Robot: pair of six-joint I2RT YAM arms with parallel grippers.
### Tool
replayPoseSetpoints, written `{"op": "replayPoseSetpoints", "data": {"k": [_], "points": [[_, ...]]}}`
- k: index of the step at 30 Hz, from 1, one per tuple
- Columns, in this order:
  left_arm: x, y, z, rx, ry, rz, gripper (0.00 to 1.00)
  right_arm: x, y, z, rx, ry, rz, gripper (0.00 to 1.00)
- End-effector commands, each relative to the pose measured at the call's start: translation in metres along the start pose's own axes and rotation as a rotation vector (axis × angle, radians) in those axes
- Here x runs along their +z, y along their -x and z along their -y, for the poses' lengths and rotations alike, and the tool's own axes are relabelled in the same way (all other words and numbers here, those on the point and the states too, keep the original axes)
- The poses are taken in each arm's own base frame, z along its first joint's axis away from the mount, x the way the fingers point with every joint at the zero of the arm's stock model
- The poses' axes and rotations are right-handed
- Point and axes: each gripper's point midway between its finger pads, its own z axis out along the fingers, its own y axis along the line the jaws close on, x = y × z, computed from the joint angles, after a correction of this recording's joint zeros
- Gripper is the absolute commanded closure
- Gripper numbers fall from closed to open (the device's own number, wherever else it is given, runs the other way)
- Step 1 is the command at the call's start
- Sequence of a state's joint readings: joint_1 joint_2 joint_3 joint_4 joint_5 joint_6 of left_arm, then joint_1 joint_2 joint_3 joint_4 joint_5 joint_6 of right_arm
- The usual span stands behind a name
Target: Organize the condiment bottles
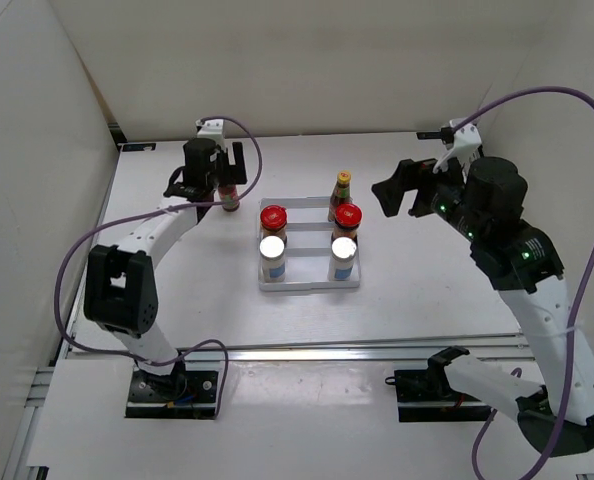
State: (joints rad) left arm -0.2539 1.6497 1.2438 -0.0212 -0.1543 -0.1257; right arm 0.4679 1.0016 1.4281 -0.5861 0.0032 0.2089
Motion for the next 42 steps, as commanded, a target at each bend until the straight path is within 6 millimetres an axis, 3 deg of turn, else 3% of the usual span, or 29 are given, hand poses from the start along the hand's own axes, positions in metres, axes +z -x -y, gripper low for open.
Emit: {"op": "replayPoseSetpoints", "data": {"k": [1,5,6,8,10,13,16,17,20,22,23,27,31,33,39,42], "points": [[0.012,0.026,-0.005,0.012,0.028,0.043,0.0,-0.029,0.017,-0.011,-0.02,0.042,0.059,0.0],[0.033,0.013,-0.015,0.019,0.102,0.009,0.0,-0.04,0.021,-0.012,-0.03,0.04,0.051,0.0],[0.04,0.001,-0.016,0.024,0.105,-0.016,0.0,-0.046,0.025,-0.012,-0.04,0.042,0.062,0.0],[0.047,0.005,-0.023,0.019,0.133,-0.005,0.0,-0.049,0.027,-0.013,-0.049,0.042,0.064,0.0],[0.054,-0.004,-0.023,0.023,0.136,-0.024,0.0,-0.057,0.033,-0.015,-0.051,0.046,0.083,0.0],[0.064,-0.006,-0.035,0.007,0.165,-0.025,0.0,-0.057,0.028,-0.012,-0.049,0.032,0.062,0.0],[0.07,-0.012,-0.04,0.006,0.175,-0.037,0.07,-0.061,0.025,-0.011,-0.057,0.03,0.052,0.0],[0.07,-0.008,-0.038,0.004,0.163,-0.029,0.28,-0.061,0.025,-0.011,-0.057,0.03,0.052,0.0],[0.07,-0.003,-0.034,0.034,0.135,-0.03,0.65,-0.062,0.02,-0.01,-0.056,0.026,0.033,0.0],[0.07,-0.003,-0.034,0.034,0.135,-0.03,0.77,-0.064,0.02,-0.012,-0.045,0.037,0.027,0.0],[0.066,0.009,-0.035,0.03,0.148,-0.005,0.86,-0.065,0.017,-0.015,-0.045,0.051,0.015,0.0],[0.049,0.041,-0.035,0.008,0.152,0.065,0.89,-0.064,0.01,-0.018,-0.032,0.072,-0.009,0.0],[0.027,0.084,-0.007,0.012,0.073,0.154,0.89,-0.066,0.007,-0.022,-0.023,0.094,-0.016,0.0],[0.012,0.107,0.019,0.016,-0.045,0.2,0.89,-0.066,0.006,-0.024,-0.023,0.104,-0.018,0.0],[-0.021,0.118,0.081,-0.006,-0.325,0.225,0.89,-0.066,0.001,-0.023,-0.011,0.103,-0.026,0.0],[-0.025,0.104,0.101,0.01,-0.426,0.195,0.89,-0.069,-0.003,-0.024,-0.001,0.11,-0.036,0.0]]}}
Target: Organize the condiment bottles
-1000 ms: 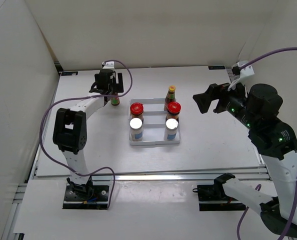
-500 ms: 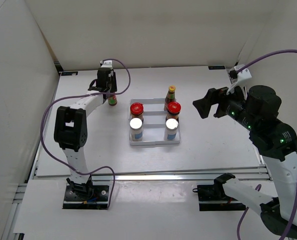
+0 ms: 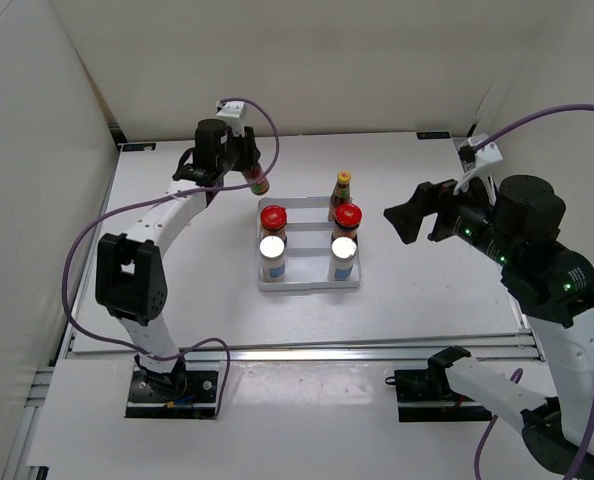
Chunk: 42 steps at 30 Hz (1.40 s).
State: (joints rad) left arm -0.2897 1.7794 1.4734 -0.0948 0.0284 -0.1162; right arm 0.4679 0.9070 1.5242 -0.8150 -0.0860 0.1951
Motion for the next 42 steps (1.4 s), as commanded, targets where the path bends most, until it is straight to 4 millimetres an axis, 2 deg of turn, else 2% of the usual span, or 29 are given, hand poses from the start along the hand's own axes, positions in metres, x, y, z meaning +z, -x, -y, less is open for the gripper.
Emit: {"op": "replayPoseSetpoints", "data": {"k": [1,4,5,6,7,10,11,18,24,25,28,29,31,32,36,38,39,40,42], "points": [[-0.031,0.063,0.055,0.011,-0.217,0.172,0.89,-0.012,0.003,-0.008,0.005,0.032,0.029,0.0],[-0.027,0.05,0.062,0.024,-0.244,0.145,0.89,-0.015,0.001,-0.008,0.006,0.032,0.026,0.0],[-0.021,0.038,0.06,0.021,-0.241,0.119,0.89,-0.014,-0.004,-0.005,0.009,0.019,0.008,0.0],[-0.023,0.037,0.07,0.026,-0.275,0.114,0.89,-0.017,-0.003,-0.006,0.008,0.02,0.017,0.0],[-0.014,0.02,0.069,0.022,-0.28,0.077,0.89,-0.017,-0.003,-0.006,0.008,0.02,0.017,0.0],[-0.009,0.008,0.081,0.038,-0.306,0.052,0.89,-0.017,-0.005,-0.005,0.009,0.019,0.008,0.0],[-0.004,0.0,0.073,0.049,-0.269,0.039,0.89,-0.017,-0.005,-0.005,0.009,0.019,0.008,0.0],[0.009,-0.02,0.073,0.086,-0.246,0.004,0.88,-0.017,-0.005,-0.005,0.009,0.019,0.008,0.0],[0.022,-0.039,0.064,0.094,-0.201,-0.039,0.78,-0.017,-0.005,-0.005,0.009,0.019,0.008,0.0],[0.02,-0.043,0.069,0.098,-0.21,-0.051,0.74,-0.018,-0.006,-0.007,0.009,0.028,0.006,0.0],[0.019,-0.035,0.069,0.122,-0.211,-0.046,0.45,-0.016,-0.009,-0.006,0.01,0.026,-0.002,0.0],[0.018,-0.039,0.072,0.125,-0.209,-0.059,0.36,-0.016,-0.009,-0.006,0.01,0.026,-0.002,0.0],[0.016,-0.023,0.076,0.13,-0.198,-0.025,0.04,-0.019,-0.008,-0.007,0.018,0.028,0.006,0.0],[0.012,-0.016,0.076,0.13,-0.199,-0.011,0.0,-0.019,-0.008,-0.007,0.018,0.028,0.006,0.0],[0.002,0.021,0.087,0.123,-0.215,0.067,0.0,-0.017,-0.009,0.001,0.03,-0.019,0.007,0.0],[-0.004,0.033,0.089,0.113,-0.218,0.085,0.0,-0.014,-0.011,0.009,0.045,-0.065,-0.003,0.0],[-0.014,0.052,0.09,0.102,-0.213,0.126,0.0,-0.012,-0.013,0.019,0.057,-0.121,-0.013,0.0],[-0.019,0.058,0.091,0.087,-0.216,0.139,0.0,-0.013,-0.015,0.024,0.058,-0.152,-0.02,0.0],[-0.039,0.084,0.09,0.085,-0.201,0.2,0.0,-0.011,-0.018,0.034,0.069,-0.215,-0.057,0.0]]}}
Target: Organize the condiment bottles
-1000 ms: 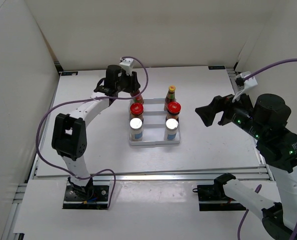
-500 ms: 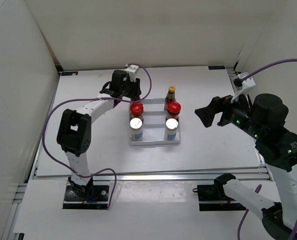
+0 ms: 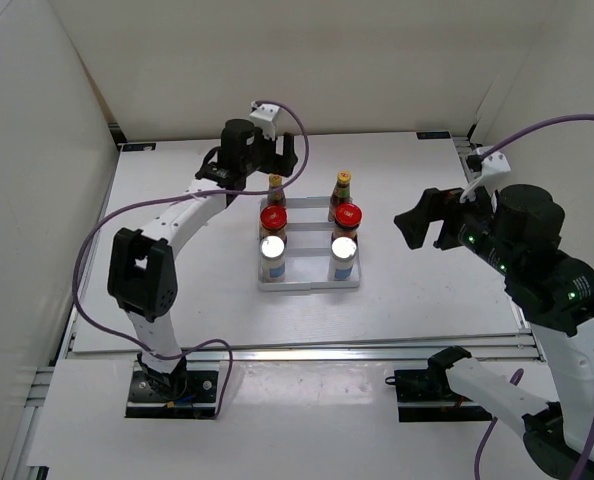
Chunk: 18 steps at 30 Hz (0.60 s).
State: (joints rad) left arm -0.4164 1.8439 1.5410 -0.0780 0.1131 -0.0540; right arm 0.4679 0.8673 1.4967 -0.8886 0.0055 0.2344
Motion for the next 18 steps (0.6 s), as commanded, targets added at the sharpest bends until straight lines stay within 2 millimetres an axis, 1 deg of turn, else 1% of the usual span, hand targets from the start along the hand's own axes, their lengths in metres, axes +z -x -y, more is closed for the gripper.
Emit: {"op": "replayPoseSetpoints", "data": {"k": [1,2,3,4,5,6,7,8,9,10,11,12,13,14,15,16,17,18], "points": [[-0.057,0.098,0.009,0.001,0.012,0.221,0.0,0.005,-0.001,0.023,0.024,-0.141,-0.031,0.0],[-0.065,0.108,0.005,0.0,0.041,0.245,0.0,0.001,0.003,0.029,0.032,-0.185,-0.014,0.0],[-0.086,0.128,0.006,0.002,0.053,0.296,0.0,0.002,0.0,0.034,0.03,-0.211,-0.037,0.0],[-0.096,0.134,0.004,0.0,0.07,0.316,0.0,0.004,0.003,0.036,0.029,-0.226,-0.034,0.0],[-0.108,0.14,-0.003,0.006,0.114,0.336,0.0,0.007,-0.001,0.038,0.013,-0.232,-0.059,0.0],[-0.137,0.155,-0.004,0.003,0.14,0.388,0.0,0.004,0.003,0.035,-0.001,-0.217,-0.05,0.0],[-0.15,0.153,-0.009,0.006,0.174,0.398,0.0,0.005,0.002,0.033,-0.014,-0.204,-0.055,0.0],[-0.154,0.126,-0.02,-0.005,0.235,0.352,0.0,0.008,0.001,0.034,-0.025,-0.206,-0.066,0.0],[-0.187,0.135,-0.02,-0.011,0.255,0.413,0.0,0.008,0.001,0.032,-0.025,-0.194,-0.069,0.0],[-0.192,0.104,-0.036,-0.021,0.324,0.365,0.0,0.01,0.0,0.033,-0.038,-0.194,-0.07,0.0],[-0.205,0.091,-0.04,-0.025,0.355,0.353,0.0,0.009,-0.006,0.032,-0.038,-0.181,-0.068,0.0],[-0.217,0.079,-0.044,-0.029,0.383,0.346,0.0,0.011,-0.002,0.032,-0.052,-0.174,-0.042,0.0],[-0.242,0.054,-0.051,-0.027,0.439,0.335,0.0,0.012,-0.003,0.032,-0.052,-0.172,-0.031,0.0],[-0.255,0.041,-0.058,-0.033,0.472,0.337,0.0,0.014,-0.01,0.033,-0.052,-0.164,-0.034,0.0],[-0.283,0.039,-0.057,-0.032,0.484,0.393,0.0,0.016,-0.006,0.032,-0.051,-0.158,-0.007,0.0],[-0.282,0.005,-0.062,-0.002,0.502,0.346,0.0,0.019,-0.008,0.032,-0.051,-0.158,-0.007,0.0],[-0.29,-0.005,-0.061,-0.004,0.502,0.356,0.0,0.018,-0.008,0.032,-0.051,-0.155,0.003,0.0],[-0.297,-0.013,-0.061,-0.005,0.501,0.37,0.0,0.025,-0.011,0.031,-0.06,-0.142,0.0,0.0]]}}
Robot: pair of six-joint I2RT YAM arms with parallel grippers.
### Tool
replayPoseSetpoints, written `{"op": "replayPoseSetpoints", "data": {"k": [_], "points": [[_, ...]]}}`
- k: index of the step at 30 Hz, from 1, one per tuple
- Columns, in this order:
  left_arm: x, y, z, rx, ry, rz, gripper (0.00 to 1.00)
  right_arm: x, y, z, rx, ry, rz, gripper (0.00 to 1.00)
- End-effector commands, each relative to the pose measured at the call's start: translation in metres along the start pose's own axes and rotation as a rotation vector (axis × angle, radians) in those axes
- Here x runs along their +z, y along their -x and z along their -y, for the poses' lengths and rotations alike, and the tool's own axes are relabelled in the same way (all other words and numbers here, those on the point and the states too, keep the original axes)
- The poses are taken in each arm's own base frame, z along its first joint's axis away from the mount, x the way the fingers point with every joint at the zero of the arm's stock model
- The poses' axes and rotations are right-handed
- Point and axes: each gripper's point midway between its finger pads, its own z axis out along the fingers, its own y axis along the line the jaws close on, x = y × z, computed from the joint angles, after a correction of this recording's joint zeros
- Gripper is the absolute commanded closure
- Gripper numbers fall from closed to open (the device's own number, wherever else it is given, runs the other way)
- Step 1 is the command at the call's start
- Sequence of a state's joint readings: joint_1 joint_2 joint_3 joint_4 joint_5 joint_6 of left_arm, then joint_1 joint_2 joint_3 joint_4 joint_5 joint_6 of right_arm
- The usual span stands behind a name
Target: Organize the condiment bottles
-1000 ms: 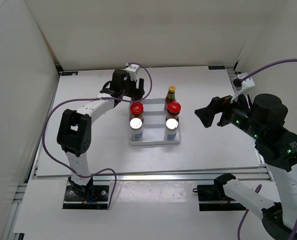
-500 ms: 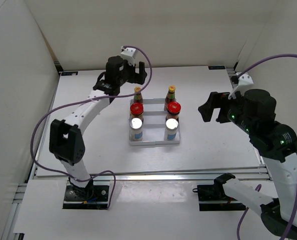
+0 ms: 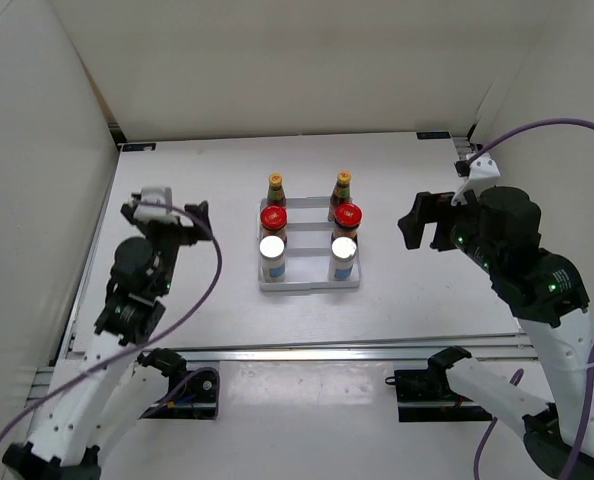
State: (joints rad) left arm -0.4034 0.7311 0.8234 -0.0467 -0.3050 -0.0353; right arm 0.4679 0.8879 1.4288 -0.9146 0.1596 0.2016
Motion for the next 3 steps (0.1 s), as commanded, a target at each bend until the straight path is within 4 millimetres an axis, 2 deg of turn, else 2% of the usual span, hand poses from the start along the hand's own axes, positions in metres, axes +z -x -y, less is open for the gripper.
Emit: {"op": "replayPoseSetpoints", "data": {"k": [1,2,3], "points": [[-0.037,-0.031,-0.029,0.036,0.086,-0.016,0.0,0.008,0.015,-0.007,-0.019,0.042,0.091,0.0],[-0.046,-0.053,-0.032,0.035,0.088,-0.056,0.0,0.009,0.015,-0.008,-0.017,0.045,0.106,0.0],[-0.055,-0.055,-0.033,0.033,0.077,-0.051,0.0,0.01,0.019,-0.006,0.0,0.033,0.136,0.0]]}}
